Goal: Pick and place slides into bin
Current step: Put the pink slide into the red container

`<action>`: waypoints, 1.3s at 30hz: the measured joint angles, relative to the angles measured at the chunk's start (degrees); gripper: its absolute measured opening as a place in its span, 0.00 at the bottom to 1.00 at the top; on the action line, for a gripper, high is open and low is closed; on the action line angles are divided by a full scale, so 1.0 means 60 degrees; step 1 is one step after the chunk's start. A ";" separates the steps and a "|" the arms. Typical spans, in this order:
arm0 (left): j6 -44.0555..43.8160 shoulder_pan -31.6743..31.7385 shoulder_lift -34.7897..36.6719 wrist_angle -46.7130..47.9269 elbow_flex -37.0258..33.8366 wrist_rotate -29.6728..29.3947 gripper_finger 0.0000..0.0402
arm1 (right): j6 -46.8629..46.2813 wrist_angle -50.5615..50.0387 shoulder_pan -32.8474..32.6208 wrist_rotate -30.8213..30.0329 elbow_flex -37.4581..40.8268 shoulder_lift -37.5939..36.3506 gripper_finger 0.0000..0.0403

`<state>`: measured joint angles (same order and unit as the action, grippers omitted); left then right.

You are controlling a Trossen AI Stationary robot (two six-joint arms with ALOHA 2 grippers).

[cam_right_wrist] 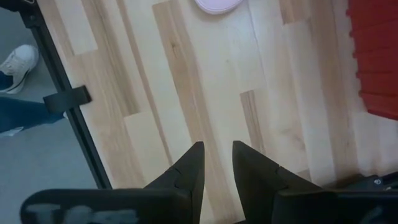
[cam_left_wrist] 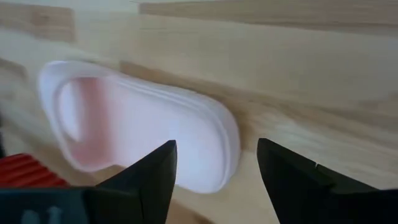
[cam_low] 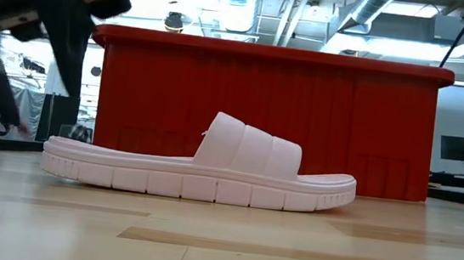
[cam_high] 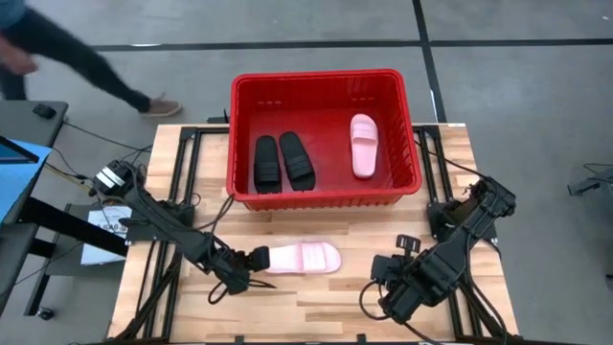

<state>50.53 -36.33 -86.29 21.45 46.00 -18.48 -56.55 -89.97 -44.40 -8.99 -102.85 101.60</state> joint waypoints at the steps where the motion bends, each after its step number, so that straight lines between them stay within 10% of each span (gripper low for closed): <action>1: -0.0045 0.0005 -0.0116 -0.0018 0.0000 0.0015 0.53 | -0.0001 -0.0004 -0.0037 -0.0004 0.0001 0.0000 0.19; 39: -0.0796 0.1055 -0.1980 -0.0475 0.0103 0.0284 0.53 | -0.0314 -0.0008 -0.0722 0.0038 0.0000 -0.0004 0.19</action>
<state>45.76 -30.00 -98.17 18.60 46.62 -16.78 -58.44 -90.02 -48.73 -8.77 -102.85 101.58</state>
